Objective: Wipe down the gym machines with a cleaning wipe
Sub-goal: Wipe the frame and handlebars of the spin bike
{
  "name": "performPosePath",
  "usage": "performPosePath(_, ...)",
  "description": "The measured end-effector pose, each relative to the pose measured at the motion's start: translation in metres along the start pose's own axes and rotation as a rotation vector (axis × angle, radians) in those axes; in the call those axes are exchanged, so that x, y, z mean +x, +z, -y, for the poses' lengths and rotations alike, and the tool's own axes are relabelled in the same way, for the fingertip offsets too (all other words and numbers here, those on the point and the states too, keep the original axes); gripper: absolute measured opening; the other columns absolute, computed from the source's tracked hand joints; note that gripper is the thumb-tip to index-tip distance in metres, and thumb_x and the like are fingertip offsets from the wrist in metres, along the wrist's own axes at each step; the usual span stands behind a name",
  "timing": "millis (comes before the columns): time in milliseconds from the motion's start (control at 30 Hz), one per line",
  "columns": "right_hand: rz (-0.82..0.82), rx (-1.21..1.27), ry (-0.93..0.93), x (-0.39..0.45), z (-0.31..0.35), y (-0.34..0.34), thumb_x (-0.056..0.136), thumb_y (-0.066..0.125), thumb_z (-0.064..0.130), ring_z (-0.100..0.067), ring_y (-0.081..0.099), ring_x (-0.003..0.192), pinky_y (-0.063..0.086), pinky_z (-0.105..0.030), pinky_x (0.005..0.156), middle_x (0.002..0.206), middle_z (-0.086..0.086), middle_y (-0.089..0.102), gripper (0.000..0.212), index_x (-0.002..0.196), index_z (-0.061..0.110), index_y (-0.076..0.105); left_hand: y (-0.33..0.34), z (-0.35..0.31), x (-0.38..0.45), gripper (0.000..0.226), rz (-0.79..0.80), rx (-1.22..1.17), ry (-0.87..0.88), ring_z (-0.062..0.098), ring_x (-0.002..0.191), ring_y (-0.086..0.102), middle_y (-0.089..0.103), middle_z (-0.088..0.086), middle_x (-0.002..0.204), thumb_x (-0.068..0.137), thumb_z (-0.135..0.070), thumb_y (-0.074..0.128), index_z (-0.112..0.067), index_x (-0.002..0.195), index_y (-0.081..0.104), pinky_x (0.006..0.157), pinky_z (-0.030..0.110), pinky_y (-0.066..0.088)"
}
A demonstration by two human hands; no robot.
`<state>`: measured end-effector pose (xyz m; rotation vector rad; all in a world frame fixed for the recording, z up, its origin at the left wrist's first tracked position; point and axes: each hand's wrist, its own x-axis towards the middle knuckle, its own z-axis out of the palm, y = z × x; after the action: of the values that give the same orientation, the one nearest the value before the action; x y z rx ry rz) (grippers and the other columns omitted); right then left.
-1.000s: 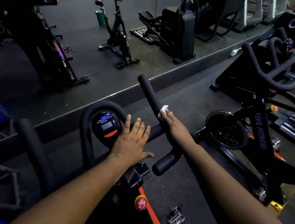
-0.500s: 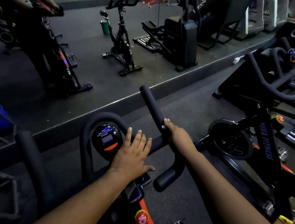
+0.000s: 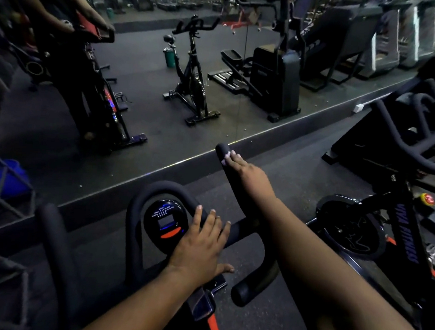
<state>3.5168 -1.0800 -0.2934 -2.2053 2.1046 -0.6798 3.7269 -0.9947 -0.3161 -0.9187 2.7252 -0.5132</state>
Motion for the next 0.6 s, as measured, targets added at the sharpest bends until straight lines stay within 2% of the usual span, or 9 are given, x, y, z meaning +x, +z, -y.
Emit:
performPosePath(100, 0.011, -0.02, -0.028, -0.021, -0.01, 0.007, 0.1, 0.053, 0.012, -0.017, 0.04, 0.145, 0.056, -0.04, 0.091, 0.166, 0.001, 0.026, 0.058, 0.155, 0.021, 0.037, 0.001, 0.001, 0.002, 0.105, -0.018, -0.014, -0.008, 0.042, 0.155, 0.002, 0.018, 0.023, 0.165, 0.091, -0.08, 0.024, -0.003, 0.16, 0.004, 0.107, 0.068, -0.032)
performPosePath(200, 0.154, -0.122, -0.051, -0.054, -0.019, 0.004, 0.098, 0.058, 0.016, -0.022, 0.057, 0.131, 0.055, -0.039, 0.081, 0.169, 0.005, 0.017, 0.061, 0.155, 0.025, 0.038, 0.003, 0.0, 0.001, 0.104, -0.006, -0.017, 0.005, 0.042, 0.155, 0.002, 0.017, 0.023, 0.165, 0.092, -0.08, 0.024, -0.004, 0.16, 0.004, 0.109, 0.069, -0.03)
performPosePath(267, 0.286, -0.15, -0.058, -0.077, -0.025, -0.002, 0.098, 0.06, 0.016, -0.022, 0.056, 0.131, 0.052, -0.039, 0.092, 0.169, 0.006, 0.017, 0.062, 0.155, 0.028, 0.038, 0.005, 0.001, 0.001, 0.104, -0.019, -0.004, -0.002, 0.042, 0.155, 0.003, 0.017, 0.024, 0.166, 0.092, -0.08, 0.022, -0.003, 0.16, 0.003, 0.108, 0.07, -0.029)
performPosePath(333, 0.361, -0.151, -0.083, -0.094, -0.031, -0.01, 0.099, 0.059, 0.019, -0.017, 0.049, 0.138, 0.045, -0.03, 0.101, 0.167, 0.006, 0.022, 0.058, 0.154, 0.027, 0.041, 0.005, 0.001, 0.001, 0.104, -0.026, 0.008, -0.002, 0.042, 0.155, 0.004, 0.017, 0.024, 0.165, 0.092, -0.08, 0.02, -0.004, 0.16, 0.003, 0.108, 0.07, -0.029)
performPosePath(400, 0.326, -0.178, -0.18, -0.096, -0.032, -0.018, 0.098, 0.057, 0.02, -0.021, 0.052, 0.137, 0.046, -0.029, 0.103, 0.16, -0.005, 0.038, 0.049, 0.147, 0.018, 0.052, 0.005, 0.0, 0.001, 0.103, -0.037, 0.017, -0.003, 0.042, 0.155, 0.004, 0.017, 0.023, 0.166, 0.092, -0.079, 0.019, -0.004, 0.16, 0.002, 0.108, 0.071, -0.028)
performPosePath(467, 0.189, -0.156, -0.221, -0.085, -0.035, -0.017, 0.093, 0.059, 0.017, -0.035, 0.054, 0.133, 0.04, -0.041, 0.109, 0.148, -0.017, 0.053, 0.046, 0.138, 0.007, 0.06, 0.004, 0.0, 0.001, 0.103, -0.026, 0.036, -0.001, 0.042, 0.155, 0.002, 0.014, 0.023, 0.166, 0.092, -0.079, 0.016, -0.004, 0.16, 0.0, 0.109, 0.071, -0.026)
performPosePath(533, 0.116, -0.139, -0.161, -0.064, -0.028, -0.014, 0.096, 0.06, 0.012, -0.035, 0.041, 0.143, 0.027, -0.041, 0.118, 0.154, -0.018, 0.044, 0.051, 0.146, 0.006, 0.052, 0.006, 0.0, 0.001, 0.103, -0.025, 0.05, -0.005, 0.042, 0.155, 0.001, 0.013, 0.022, 0.167, 0.091, -0.08, 0.013, -0.005, 0.16, -0.002, 0.11, 0.071, -0.025)
performPosePath(600, 0.152, -0.091, -0.067, -0.05, -0.013, -0.008, 0.102, 0.054, 0.011, -0.03, 0.03, 0.15, 0.026, -0.037, 0.12, 0.165, -0.013, 0.025, 0.057, 0.156, 0.01, 0.036, 0.007, 0.0, 0.002, 0.105, -0.013, 0.043, -0.006, 0.041, 0.155, 0.002, 0.014, 0.022, 0.167, 0.091, -0.081, 0.013, -0.005, 0.16, -0.001, 0.11, 0.071, -0.025)
